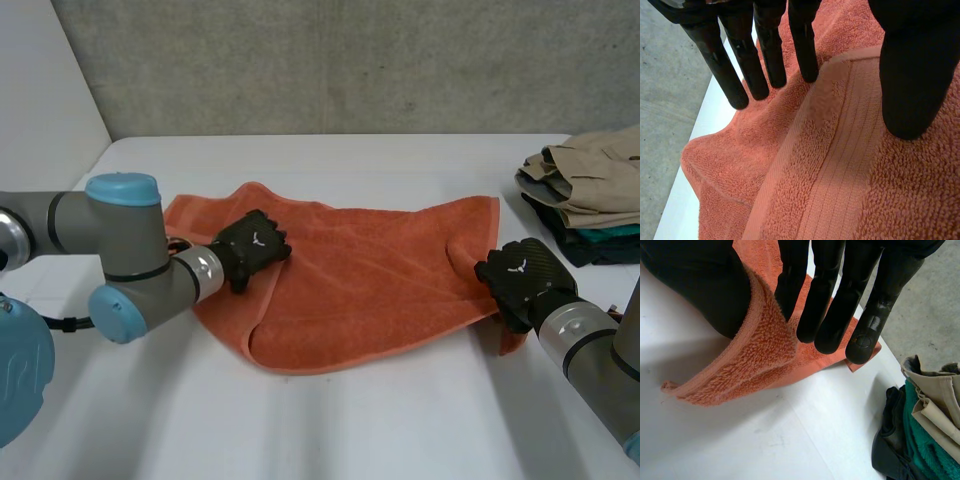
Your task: Fold the laundry.
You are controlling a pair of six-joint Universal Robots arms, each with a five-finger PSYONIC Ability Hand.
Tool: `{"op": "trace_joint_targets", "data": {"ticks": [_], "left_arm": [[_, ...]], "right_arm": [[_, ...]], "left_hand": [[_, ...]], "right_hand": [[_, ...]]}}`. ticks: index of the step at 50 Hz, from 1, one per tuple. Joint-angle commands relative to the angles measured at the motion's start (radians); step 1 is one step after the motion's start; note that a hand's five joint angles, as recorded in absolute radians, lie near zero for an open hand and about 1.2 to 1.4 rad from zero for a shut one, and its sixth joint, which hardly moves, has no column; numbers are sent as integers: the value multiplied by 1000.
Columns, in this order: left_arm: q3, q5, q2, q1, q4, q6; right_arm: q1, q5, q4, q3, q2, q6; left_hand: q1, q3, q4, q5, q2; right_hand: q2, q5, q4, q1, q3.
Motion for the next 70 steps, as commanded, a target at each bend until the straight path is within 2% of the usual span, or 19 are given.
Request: {"op": "trace_joint_targets", "data": {"ticks": [1,10,17,22,27,32,37,42,48,53,58,60,64,67,69,70], "left_arm": [[-1,-13,-3,-2,7,-3],[-19,-56,27,-2,30,-5],[-73,-146,96,12,44,-8],[-220,-290,281,52,44,-39],[-426,-369,492,90,44,-114],[-647,-387,713,119,31,-141],[-855,-390,959,153,-59,-137],[-947,-380,1063,159,-156,-149],[-975,-375,1043,152,-88,-200],[-902,-393,827,141,146,-255],[-724,-458,614,124,257,-258],[-583,-519,519,103,298,-258],[-341,-597,432,67,369,-261],[-210,-619,411,64,419,-269],[-119,-625,409,63,513,-283],[-102,-625,411,58,557,-295]], "right_arm": [[0,0,-3,0,0,-1],[-6,0,-4,-2,0,-7],[-9,5,6,-14,-2,-11],[-17,6,60,-34,-29,-34],[-38,3,227,-75,-94,-116],[-74,0,446,-121,-150,-237],[-95,0,610,-144,-193,-376],[-120,-3,697,-170,-219,-453],[-123,-6,694,-197,-177,-472],[-107,9,628,-290,43,-463],[-101,67,553,-445,146,-438],[-74,97,490,-532,187,-404],[-9,112,327,-686,227,-346],[9,109,136,-766,225,-317],[17,109,36,-786,222,-309],[20,109,-72,-793,215,-301]], "left_hand": [[780,790,794,797,788],[828,838,842,844,835],[828,838,842,844,835],[828,838,842,844,835],[828,838,842,844,835],[828,838,842,844,835],[828,838,842,844,835],[828,838,842,844,835],[828,838,842,844,835],[828,838,842,844,835],[828,838,842,844,835],[828,838,842,844,835],[828,838,842,844,835],[828,838,842,844,835],[828,838,842,844,835],[828,838,842,844,835]], "right_hand": [[224,225,205,396,211],[224,225,205,396,211],[224,225,205,396,211],[224,225,205,396,211],[224,225,205,396,211],[224,225,205,396,211],[224,225,205,396,211],[224,225,205,396,211],[224,225,205,396,211],[224,225,205,396,211],[224,225,205,396,211],[224,225,205,396,211],[224,225,205,396,211],[224,225,205,396,211],[224,225,205,396,211],[224,225,205,396,211]]}}
